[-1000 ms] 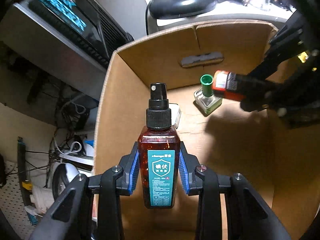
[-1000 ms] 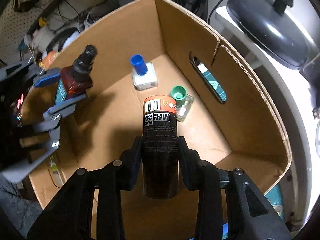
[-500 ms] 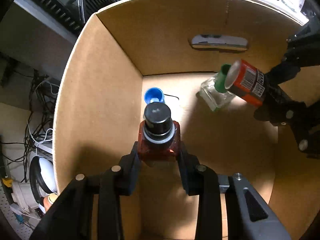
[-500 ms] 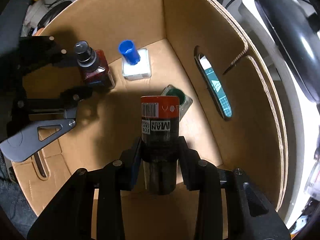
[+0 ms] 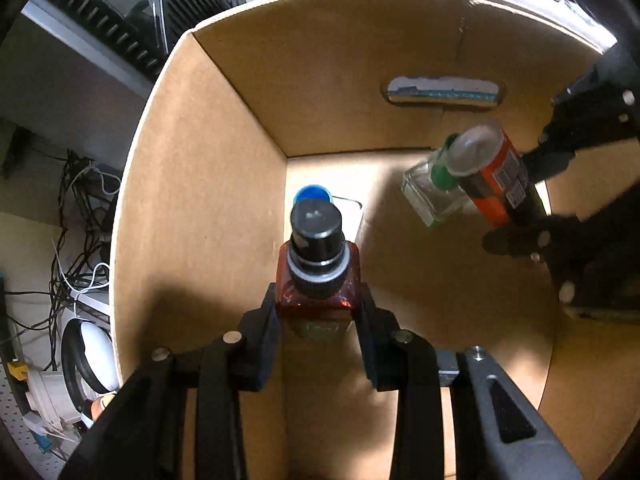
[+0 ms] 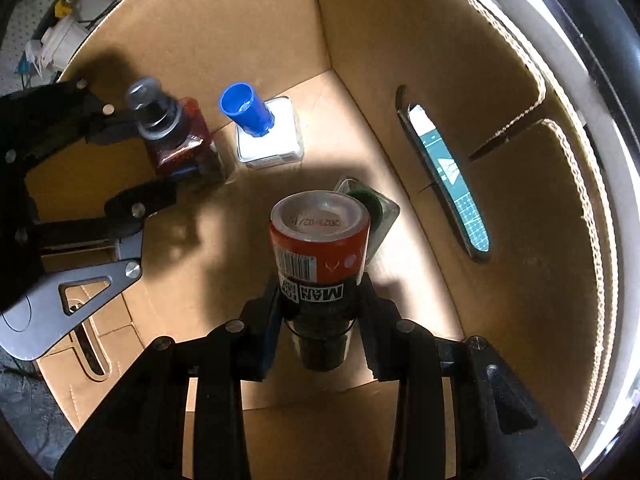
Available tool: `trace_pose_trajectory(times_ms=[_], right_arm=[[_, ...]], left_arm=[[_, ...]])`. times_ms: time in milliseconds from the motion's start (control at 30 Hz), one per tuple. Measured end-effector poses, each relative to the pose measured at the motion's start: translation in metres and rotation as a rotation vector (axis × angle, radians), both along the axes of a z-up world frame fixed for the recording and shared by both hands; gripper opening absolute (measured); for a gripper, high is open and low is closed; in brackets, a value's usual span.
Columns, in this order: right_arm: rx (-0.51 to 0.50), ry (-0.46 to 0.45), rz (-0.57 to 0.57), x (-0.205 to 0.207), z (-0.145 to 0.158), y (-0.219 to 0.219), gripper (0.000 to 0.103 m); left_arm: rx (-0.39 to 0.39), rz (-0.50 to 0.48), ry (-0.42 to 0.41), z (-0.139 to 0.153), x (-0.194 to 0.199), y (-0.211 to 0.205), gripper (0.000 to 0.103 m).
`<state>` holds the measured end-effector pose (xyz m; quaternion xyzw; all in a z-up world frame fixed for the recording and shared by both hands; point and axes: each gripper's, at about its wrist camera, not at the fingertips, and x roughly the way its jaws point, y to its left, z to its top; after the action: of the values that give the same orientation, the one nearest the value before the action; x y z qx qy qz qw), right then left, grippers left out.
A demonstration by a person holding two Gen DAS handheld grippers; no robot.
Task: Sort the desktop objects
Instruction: 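Lower both held items into the box and open both grippers, then withdraw both grippers from the box back toward the cutting mat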
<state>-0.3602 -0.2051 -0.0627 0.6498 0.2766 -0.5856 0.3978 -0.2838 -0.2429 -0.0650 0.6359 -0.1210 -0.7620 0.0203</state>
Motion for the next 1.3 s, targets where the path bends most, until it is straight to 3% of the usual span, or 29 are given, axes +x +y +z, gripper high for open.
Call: trace_pose_trajectory(times_ms=[333, 500, 933, 1300], right_arm=[[-0.051, -0.038, -0.024, -0.003, 0.007, 0.003, 0.036], [-0.084, -0.023, -0.031, -0.002, 0.018, 0.015, 0.037], [-0.226, 0.163, -0.046, 0.012, 0.079, 0.05, 0.04], [-0.354, 0.286, -0.031, 0.07, 0.143, 0.079, 0.04]], left_arm=[[-0.047, -0.003, -0.001, 0.01, 0.007, 0.003, 0.04], [-0.076, -0.013, 0.077, 0.033, 0.01, 0.008, 0.064], [-0.131, -0.068, 0.294, 0.081, 0.045, 0.048, 0.064], [-0.148, -0.057, 0.468, 0.137, 0.099, 0.07, 0.064]])
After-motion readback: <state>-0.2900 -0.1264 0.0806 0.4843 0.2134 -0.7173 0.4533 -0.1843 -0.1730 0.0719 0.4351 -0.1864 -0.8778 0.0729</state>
